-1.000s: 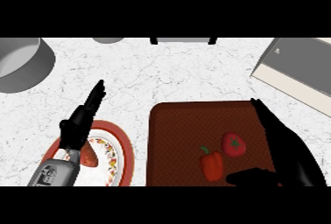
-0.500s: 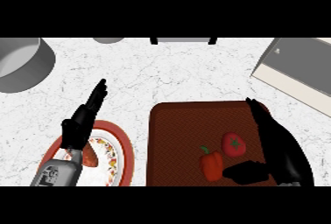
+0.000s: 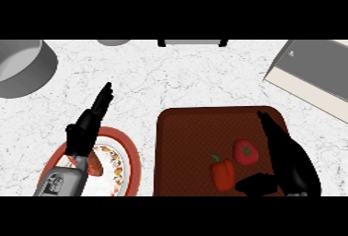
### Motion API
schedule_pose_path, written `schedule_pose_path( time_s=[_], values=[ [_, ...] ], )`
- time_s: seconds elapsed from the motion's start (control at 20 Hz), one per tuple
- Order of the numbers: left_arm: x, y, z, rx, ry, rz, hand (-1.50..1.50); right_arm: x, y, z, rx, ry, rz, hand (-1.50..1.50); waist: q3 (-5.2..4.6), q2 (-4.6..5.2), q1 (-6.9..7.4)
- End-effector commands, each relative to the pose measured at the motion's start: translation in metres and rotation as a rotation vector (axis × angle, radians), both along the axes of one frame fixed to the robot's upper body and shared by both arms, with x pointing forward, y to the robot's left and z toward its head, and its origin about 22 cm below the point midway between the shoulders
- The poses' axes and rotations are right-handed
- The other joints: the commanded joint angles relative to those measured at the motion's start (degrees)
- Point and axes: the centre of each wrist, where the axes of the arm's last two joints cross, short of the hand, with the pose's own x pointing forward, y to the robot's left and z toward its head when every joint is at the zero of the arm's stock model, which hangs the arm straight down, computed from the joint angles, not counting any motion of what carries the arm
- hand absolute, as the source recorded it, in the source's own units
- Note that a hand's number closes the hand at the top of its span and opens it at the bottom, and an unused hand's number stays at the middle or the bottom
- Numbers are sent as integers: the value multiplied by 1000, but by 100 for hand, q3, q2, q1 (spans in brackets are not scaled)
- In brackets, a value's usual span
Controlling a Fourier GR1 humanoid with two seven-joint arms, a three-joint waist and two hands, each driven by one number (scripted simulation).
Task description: Pick the tomato from the tray and place it in the tiered shelf
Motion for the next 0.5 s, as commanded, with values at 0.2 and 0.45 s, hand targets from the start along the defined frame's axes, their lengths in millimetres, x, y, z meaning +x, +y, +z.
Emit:
schedule_pose_path(
  time_s=[0.2,0.45],
  values=[
    [-9,-6,11,13,-7,11,0,12,2,-7,-23,31,-33,-150,1,-4,14],
    [6,6,2,8,-5,0,0,29,-5,-42,-24,45,-37,-150,1,3,6]
  ],
)
